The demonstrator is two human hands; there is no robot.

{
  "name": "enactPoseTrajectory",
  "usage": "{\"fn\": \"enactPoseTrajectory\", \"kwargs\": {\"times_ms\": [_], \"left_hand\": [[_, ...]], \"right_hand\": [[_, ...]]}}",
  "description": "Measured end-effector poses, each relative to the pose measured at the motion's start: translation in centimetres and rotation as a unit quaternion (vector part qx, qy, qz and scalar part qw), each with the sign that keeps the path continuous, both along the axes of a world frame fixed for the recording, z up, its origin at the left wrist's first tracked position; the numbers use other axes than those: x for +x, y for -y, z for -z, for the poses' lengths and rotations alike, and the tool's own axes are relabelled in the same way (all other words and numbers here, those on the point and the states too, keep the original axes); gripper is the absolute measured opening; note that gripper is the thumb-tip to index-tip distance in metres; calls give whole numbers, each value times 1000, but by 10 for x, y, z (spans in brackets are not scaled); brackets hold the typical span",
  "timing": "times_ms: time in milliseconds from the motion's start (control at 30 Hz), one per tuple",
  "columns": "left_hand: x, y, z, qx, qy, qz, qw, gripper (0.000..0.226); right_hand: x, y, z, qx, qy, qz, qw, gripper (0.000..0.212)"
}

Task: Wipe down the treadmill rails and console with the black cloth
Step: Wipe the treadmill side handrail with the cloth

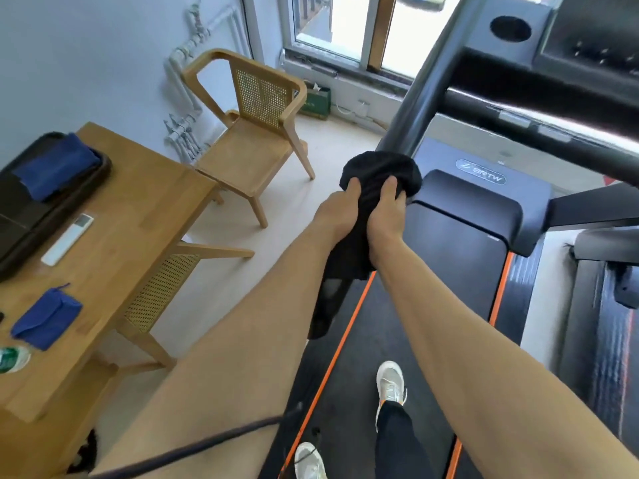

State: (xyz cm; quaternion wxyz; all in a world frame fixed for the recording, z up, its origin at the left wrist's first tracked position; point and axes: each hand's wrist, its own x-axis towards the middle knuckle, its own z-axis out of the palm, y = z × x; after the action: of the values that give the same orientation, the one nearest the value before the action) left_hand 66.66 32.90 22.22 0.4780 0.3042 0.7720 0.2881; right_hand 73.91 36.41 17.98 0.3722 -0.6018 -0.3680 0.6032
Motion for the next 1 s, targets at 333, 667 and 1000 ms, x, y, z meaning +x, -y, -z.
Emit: {"fn": "enactPoseTrajectory", "kwargs": {"times_ms": [333, 667, 1000], "left_hand": [[19, 33, 2, -83, -150, -27, 985, 60], [14, -150, -11, -19, -21, -65, 997, 91], [20, -70, -17, -63, -72, -74, 993, 56]], "right_hand": [[18, 65, -3, -87, -16, -85, 992, 61], [21, -136, 4, -127, -98, -38, 986, 74], [29, -38, -5, -134, -92, -136, 977, 73]]}}
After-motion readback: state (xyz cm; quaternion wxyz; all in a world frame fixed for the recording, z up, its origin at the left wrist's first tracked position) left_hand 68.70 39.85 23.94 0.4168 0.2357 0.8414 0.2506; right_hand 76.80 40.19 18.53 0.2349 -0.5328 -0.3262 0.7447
